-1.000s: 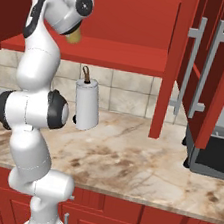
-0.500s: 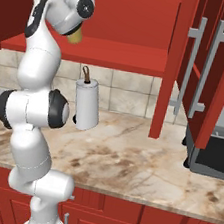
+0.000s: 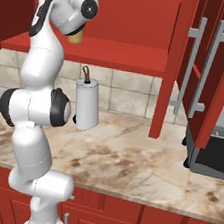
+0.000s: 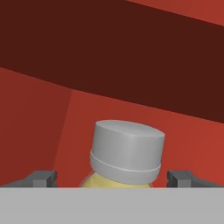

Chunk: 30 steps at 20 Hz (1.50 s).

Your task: Sort all alcoholic drinks to one cabinet, and non-alcoholic drinks to the other.

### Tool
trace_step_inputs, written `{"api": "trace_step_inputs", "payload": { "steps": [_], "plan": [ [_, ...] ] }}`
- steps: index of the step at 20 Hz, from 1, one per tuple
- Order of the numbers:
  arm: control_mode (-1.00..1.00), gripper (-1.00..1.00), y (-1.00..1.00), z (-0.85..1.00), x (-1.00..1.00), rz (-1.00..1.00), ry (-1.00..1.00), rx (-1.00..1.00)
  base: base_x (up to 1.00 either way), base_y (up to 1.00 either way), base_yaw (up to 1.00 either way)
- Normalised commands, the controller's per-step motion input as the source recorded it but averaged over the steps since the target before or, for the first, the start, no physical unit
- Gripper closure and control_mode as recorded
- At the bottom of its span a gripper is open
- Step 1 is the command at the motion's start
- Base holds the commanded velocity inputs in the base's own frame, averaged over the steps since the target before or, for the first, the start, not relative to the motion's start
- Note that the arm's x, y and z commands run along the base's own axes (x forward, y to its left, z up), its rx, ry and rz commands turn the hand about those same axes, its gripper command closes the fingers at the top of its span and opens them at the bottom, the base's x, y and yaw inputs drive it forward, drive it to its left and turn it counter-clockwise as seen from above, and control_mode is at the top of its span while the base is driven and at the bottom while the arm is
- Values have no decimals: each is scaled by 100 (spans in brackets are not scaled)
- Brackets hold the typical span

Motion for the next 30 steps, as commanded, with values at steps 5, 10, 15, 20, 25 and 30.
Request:
{"api": "trace_step_inputs", "payload": {
  "steps": [5,10,15,20,25,30],
  "plan": [
    [-100,-100,-10,0,5,0,0,0,0,0,0],
    [-100,-100,-5,0,3,0,0,0,0,0,0],
    [-100,-100,-3,0,1,0,0,0,0,0,0],
    [-100,-100,-7,-1,1,-1,0,0,0,0,0],
    [-100,-100,-6,-1,3,-2,0,0,0,0,0],
    [-100,-100,-1,0,4,-2,0,0,0,0,0]
  ]
}}
